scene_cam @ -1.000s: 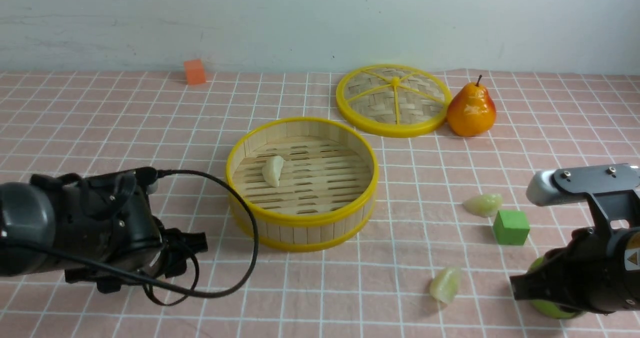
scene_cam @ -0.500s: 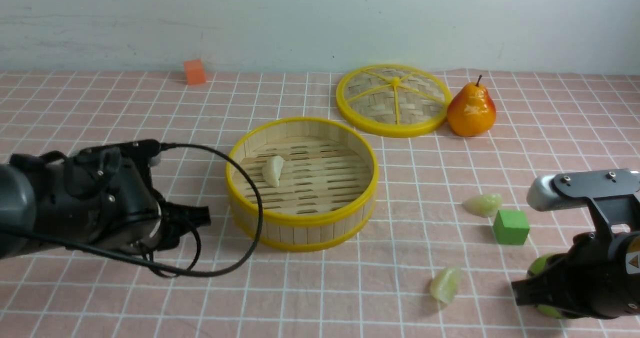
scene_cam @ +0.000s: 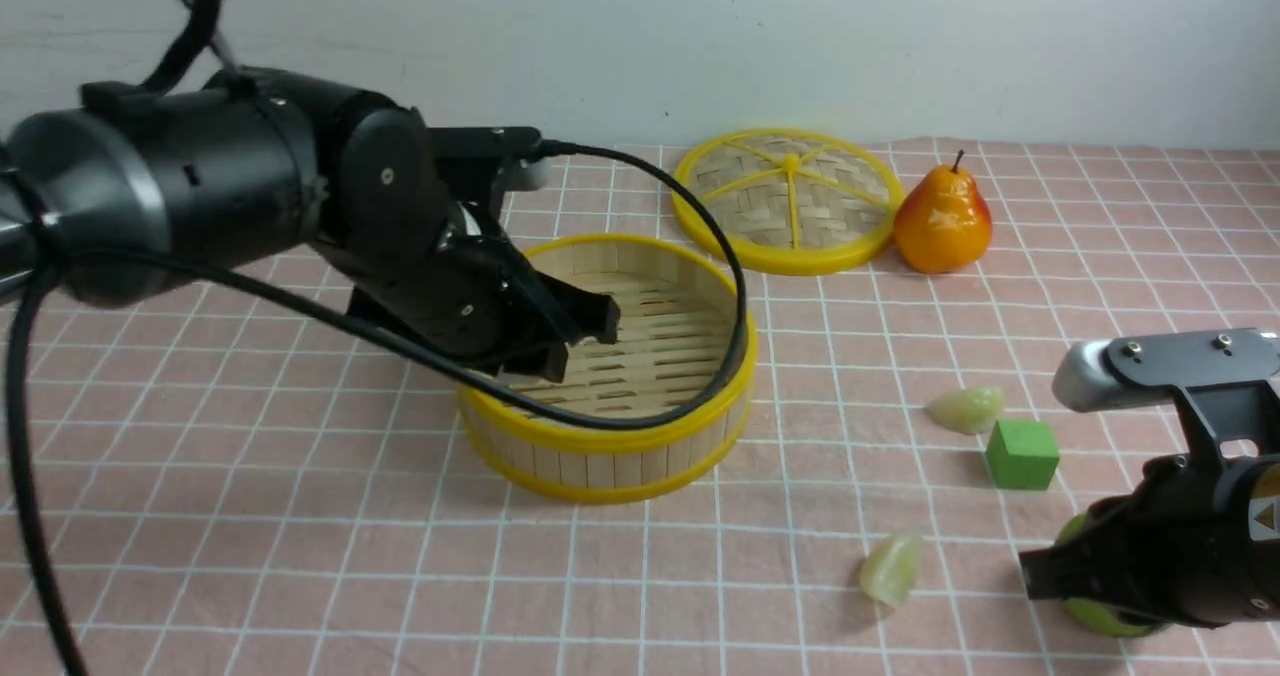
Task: Put the dumplings into the steamer on the table with the pink tablecloth.
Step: 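Place the dumpling into the bamboo steamer basket with the left gripper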
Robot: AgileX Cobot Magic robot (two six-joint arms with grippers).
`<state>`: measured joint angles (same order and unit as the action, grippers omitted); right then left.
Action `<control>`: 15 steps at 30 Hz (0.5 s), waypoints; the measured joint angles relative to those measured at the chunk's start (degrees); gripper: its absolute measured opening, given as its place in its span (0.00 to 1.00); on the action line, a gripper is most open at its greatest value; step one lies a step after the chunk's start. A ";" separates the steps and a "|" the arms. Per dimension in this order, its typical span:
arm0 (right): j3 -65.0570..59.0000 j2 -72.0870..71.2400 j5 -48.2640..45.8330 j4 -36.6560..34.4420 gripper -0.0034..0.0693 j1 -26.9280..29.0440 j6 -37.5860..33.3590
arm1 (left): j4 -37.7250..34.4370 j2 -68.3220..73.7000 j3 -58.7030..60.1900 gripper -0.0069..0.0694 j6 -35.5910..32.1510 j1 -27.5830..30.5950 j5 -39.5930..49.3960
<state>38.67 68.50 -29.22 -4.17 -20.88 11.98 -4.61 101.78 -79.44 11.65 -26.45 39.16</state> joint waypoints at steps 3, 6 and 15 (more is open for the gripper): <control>0.00 0.00 -0.12 0.00 0.09 0.00 0.00 | -0.44 3.46 -2.55 0.40 -1.68 0.00 0.06; 0.00 0.00 -0.56 0.00 0.09 0.00 0.00 | -0.20 7.78 -4.24 0.40 -2.24 0.00 -0.44; 0.22 0.00 -1.49 0.59 0.11 0.00 0.00 | 1.47 10.28 -4.46 0.66 -2.39 0.00 -3.40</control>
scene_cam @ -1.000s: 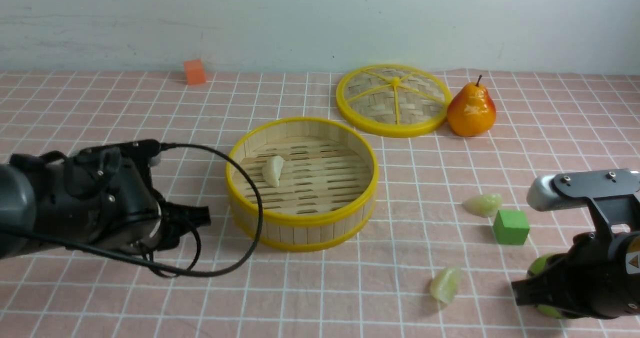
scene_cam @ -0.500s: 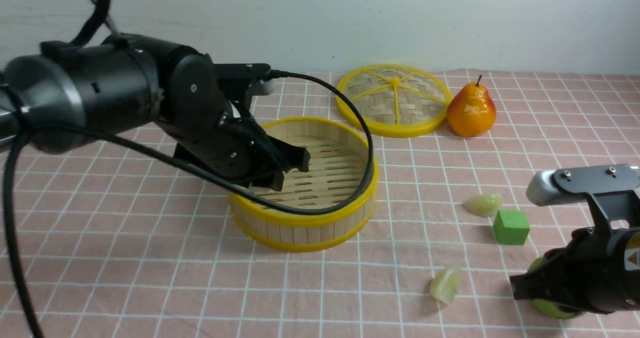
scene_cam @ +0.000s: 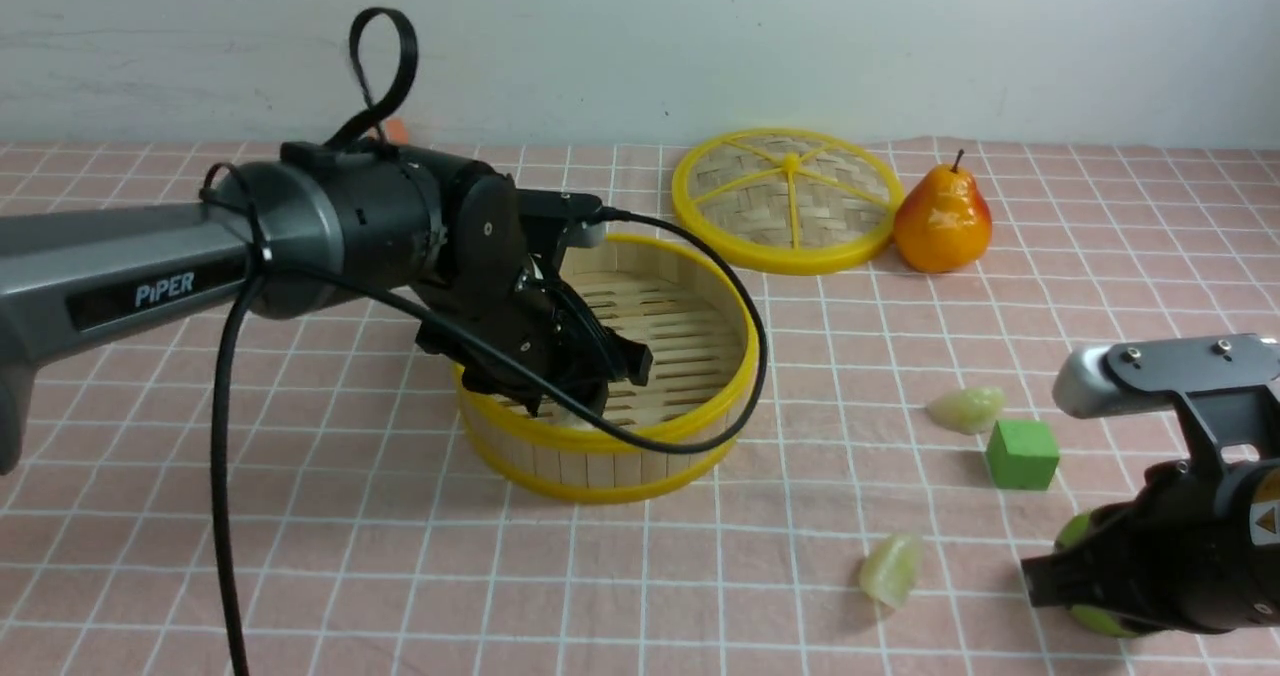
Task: Put the dumplings into the steamer on the table with the pink tablecloth.
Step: 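Place the dumpling into the bamboo steamer basket with the left gripper, then reach for and grasp a dumpling lying on the table beside the steamer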
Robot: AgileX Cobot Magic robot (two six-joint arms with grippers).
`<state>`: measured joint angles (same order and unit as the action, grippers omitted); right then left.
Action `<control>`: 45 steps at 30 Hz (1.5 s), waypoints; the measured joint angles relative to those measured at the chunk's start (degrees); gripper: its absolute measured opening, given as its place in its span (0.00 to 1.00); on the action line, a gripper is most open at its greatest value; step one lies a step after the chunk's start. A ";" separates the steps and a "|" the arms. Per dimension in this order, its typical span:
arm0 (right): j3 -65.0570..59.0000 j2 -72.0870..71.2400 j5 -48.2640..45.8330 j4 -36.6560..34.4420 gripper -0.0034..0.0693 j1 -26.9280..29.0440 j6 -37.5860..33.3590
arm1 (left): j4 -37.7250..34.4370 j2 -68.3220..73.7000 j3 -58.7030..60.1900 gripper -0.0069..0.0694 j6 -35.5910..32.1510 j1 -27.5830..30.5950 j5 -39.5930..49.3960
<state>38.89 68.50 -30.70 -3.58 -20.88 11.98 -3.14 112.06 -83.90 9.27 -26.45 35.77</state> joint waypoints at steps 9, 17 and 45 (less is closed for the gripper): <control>11.37 2.05 -10.46 3.16 0.20 3.98 2.23 | 5.62 -20.78 0.60 0.55 4.40 0.00 4.86; 20.85 14.75 -11.29 2.87 0.49 8.76 -0.37 | 6.11 -45.48 15.87 0.24 5.44 0.00 6.18; 57.60 55.83 -19.33 6.47 0.59 8.77 -25.24 | 14.46 -89.53 62.98 0.13 5.60 0.00 -0.47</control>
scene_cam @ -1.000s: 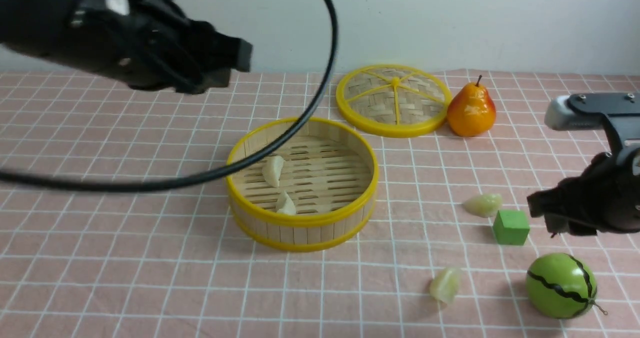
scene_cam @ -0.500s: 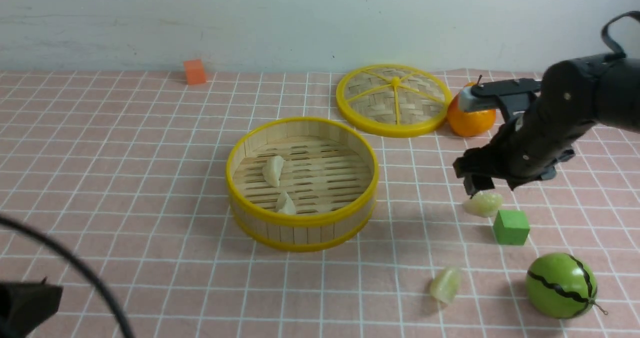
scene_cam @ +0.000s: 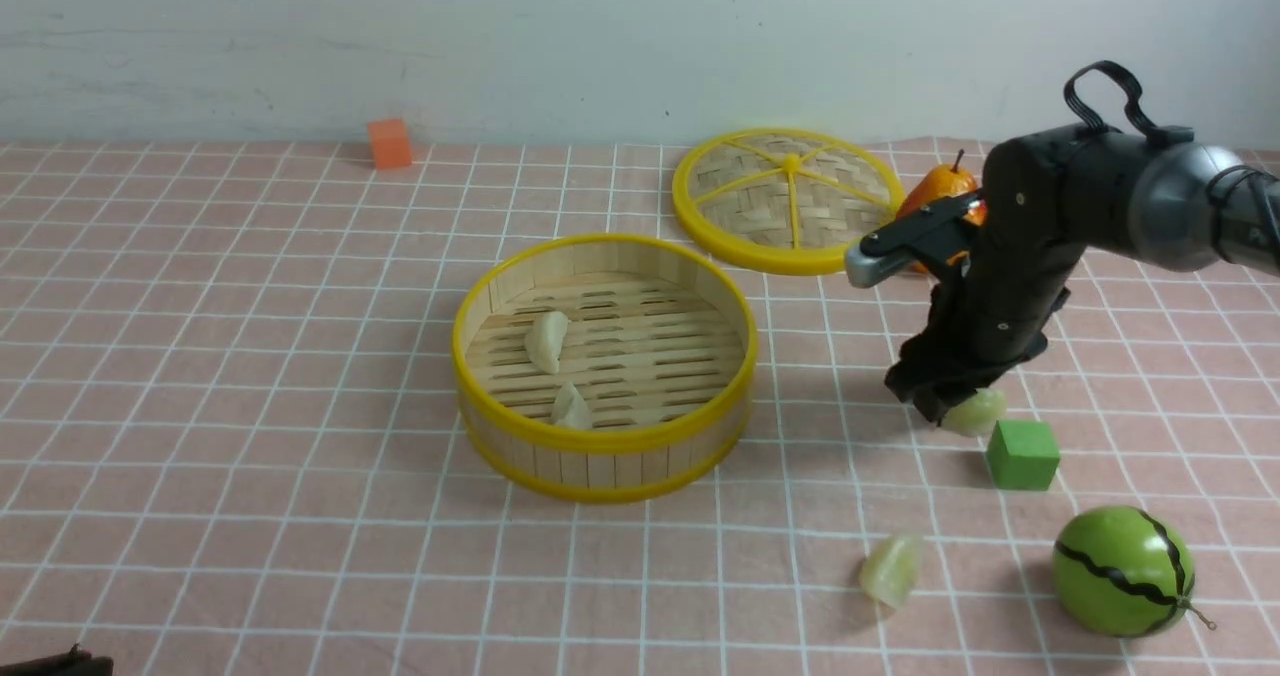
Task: Put the dumplings into the steamer on the table with the pink tablecloth.
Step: 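Reach for and grasp a dumpling lying on the table beside the steamer, then place the dumpling in the bamboo steamer basket with the right gripper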
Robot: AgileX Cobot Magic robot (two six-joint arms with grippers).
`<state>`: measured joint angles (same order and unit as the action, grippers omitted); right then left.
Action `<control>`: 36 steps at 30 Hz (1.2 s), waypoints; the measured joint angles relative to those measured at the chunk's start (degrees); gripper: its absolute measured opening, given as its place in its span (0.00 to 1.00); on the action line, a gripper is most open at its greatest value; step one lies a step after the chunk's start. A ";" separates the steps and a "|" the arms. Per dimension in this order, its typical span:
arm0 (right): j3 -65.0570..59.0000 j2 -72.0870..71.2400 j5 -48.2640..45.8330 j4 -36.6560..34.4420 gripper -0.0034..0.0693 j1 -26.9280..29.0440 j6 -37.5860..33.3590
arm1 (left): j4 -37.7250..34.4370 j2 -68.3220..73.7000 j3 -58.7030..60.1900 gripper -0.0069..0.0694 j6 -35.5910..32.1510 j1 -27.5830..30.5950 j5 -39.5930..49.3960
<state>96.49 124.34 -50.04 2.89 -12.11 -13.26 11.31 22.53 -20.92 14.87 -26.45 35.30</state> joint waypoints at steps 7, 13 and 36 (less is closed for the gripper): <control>0.11 0.12 -3.15 0.93 0.60 0.00 3.43 | 0.39 -0.12 0.10 0.14 0.00 0.00 -2.66; 0.11 0.19 -6.20 1.88 0.73 0.00 3.67 | 0.57 -0.12 0.10 0.14 0.00 0.00 -3.20; 11.31 0.46 -13.89 -3.92 0.38 -0.86 -2.65 | 1.65 -0.12 0.10 0.14 0.00 0.00 -3.40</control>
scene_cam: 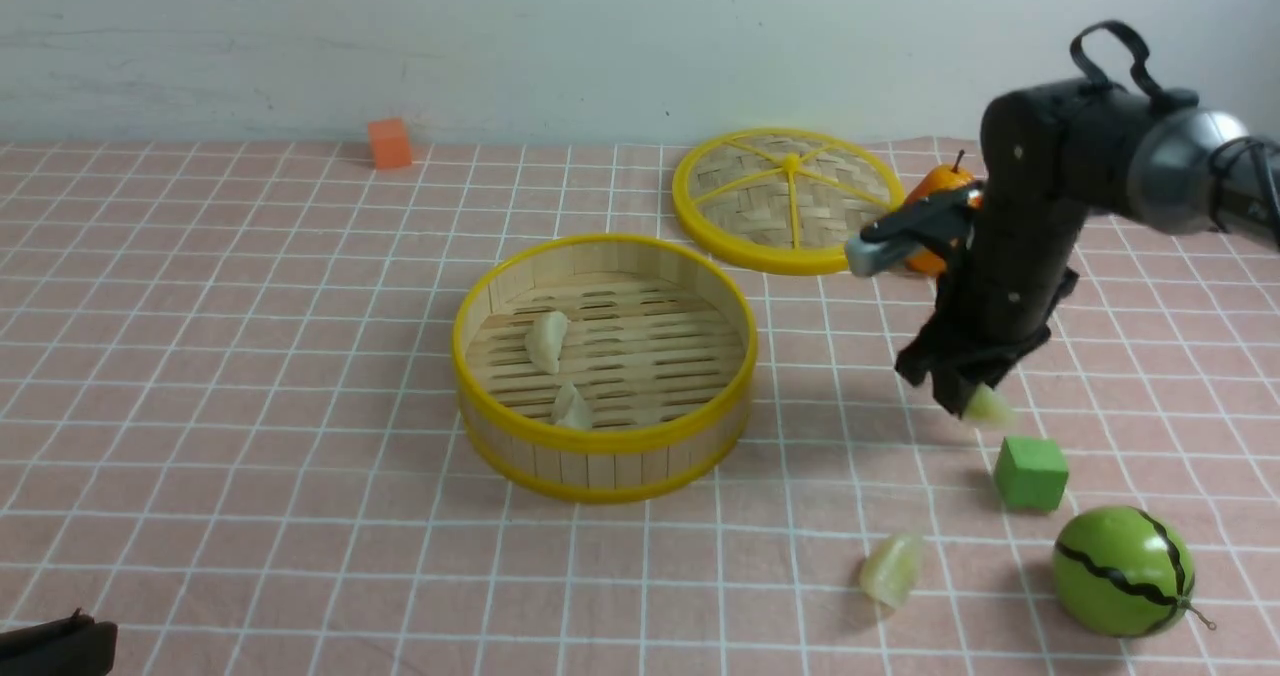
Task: Put the dumplings into the steamer on the table with the pink tablecloth.
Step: 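Place the dumpling in the bamboo steamer basket with the right gripper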
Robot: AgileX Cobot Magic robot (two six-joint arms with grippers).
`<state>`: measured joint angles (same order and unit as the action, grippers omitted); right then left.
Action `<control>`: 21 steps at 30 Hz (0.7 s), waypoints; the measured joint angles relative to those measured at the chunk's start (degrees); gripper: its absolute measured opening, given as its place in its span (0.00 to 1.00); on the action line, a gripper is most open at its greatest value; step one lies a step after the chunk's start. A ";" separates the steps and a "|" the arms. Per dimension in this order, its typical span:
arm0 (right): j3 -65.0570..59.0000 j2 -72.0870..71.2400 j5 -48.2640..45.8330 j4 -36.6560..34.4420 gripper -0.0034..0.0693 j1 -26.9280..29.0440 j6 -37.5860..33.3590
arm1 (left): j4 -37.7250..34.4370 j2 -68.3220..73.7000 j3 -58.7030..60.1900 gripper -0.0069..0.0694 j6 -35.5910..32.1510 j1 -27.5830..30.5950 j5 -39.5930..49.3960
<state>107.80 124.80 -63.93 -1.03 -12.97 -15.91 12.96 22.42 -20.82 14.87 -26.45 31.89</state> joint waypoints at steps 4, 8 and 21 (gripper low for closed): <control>8.66 0.11 3.24 -9.51 0.38 -2.85 -1.53 | 0.71 0.00 0.00 0.14 0.00 0.00 -0.82; 11.90 1.98 11.90 -21.11 0.38 -6.72 -7.27 | 1.00 0.00 0.00 0.14 0.00 0.00 -1.50; 12.04 12.68 25.98 -28.36 0.63 -10.10 -5.78 | 1.06 0.00 0.07 0.14 0.00 0.00 -1.61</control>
<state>119.84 137.48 -37.95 -29.39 -23.07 -21.69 14.02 22.42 -20.75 14.87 -26.45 30.28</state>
